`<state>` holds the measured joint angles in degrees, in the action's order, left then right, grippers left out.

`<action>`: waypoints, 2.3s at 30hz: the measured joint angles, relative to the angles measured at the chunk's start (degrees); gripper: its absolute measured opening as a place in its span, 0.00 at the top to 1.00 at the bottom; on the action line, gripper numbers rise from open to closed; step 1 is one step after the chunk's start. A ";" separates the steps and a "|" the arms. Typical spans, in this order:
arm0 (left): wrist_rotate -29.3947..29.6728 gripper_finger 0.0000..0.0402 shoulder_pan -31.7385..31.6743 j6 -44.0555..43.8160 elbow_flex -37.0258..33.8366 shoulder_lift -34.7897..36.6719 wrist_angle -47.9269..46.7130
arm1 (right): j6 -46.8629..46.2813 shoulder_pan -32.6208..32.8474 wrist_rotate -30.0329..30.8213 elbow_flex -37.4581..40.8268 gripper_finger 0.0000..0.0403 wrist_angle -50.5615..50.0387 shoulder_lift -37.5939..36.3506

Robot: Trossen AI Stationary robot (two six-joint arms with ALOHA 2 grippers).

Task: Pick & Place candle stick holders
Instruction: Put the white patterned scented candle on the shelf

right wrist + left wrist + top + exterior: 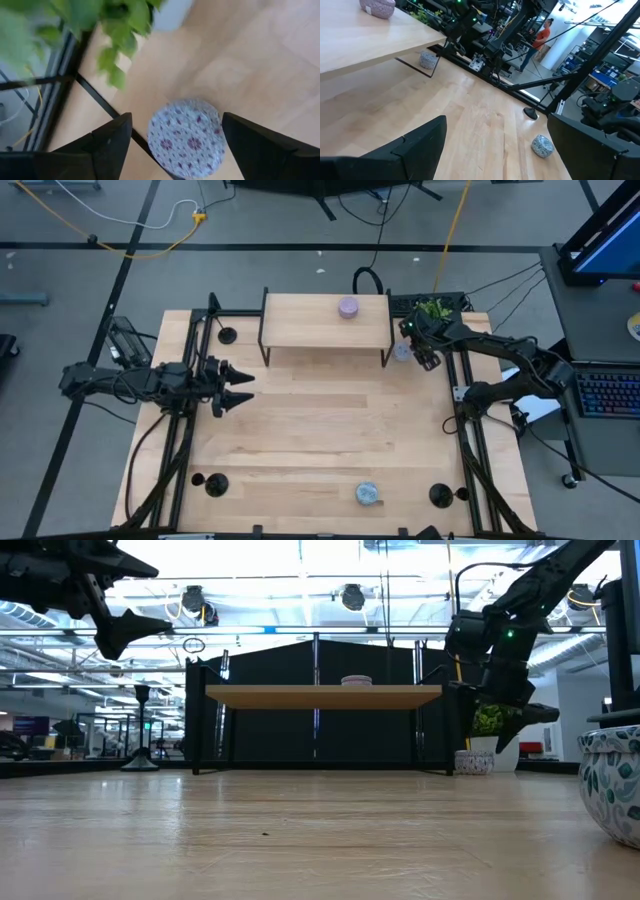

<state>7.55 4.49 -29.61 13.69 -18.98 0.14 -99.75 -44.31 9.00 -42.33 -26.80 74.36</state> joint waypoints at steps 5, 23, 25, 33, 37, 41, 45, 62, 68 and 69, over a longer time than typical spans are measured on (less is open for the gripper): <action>-2.04 0.13 -0.99 0.00 0.00 0.00 0.02 | -0.02 -0.10 -0.65 0.00 0.23 0.48 1.21; -3.47 0.13 -1.53 -0.46 0.00 0.00 0.04 | -0.85 -0.29 -1.84 -0.04 0.22 4.71 5.63; -3.21 0.13 -1.53 -0.46 0.00 -0.02 0.04 | -0.08 -0.29 -1.82 -0.04 0.22 4.68 5.63; -3.08 0.13 -1.53 -0.44 0.00 0.00 0.02 | 0.71 -0.29 -1.70 -0.03 0.22 4.86 6.41; -3.11 0.13 -1.53 -0.27 0.00 -0.01 0.04 | 1.04 -0.28 -3.23 -0.02 0.22 4.95 8.47; -3.51 0.13 -1.53 -0.32 0.00 -0.02 0.09 | 3.14 -0.25 -3.28 0.00 0.22 4.90 9.04; -3.52 0.13 -1.53 -0.44 0.00 -0.01 0.11 | 4.77 -0.34 -3.26 0.00 0.22 3.98 8.56; -3.61 0.13 -1.53 -0.53 0.00 -0.01 0.09 | 11.13 -0.75 -6.91 -0.07 0.22 -5.39 7.87; -5.09 0.13 -1.51 -0.64 0.00 0.00 0.09 | 12.23 -1.83 -6.06 0.09 0.22 -12.75 5.22; -5.14 0.13 -1.51 -0.55 0.00 0.00 0.07 | 12.59 -2.26 -6.06 0.09 0.22 -14.05 4.80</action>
<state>2.42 2.98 -30.16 13.69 -18.98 0.21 -87.16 -46.56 2.94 -42.24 -40.85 79.16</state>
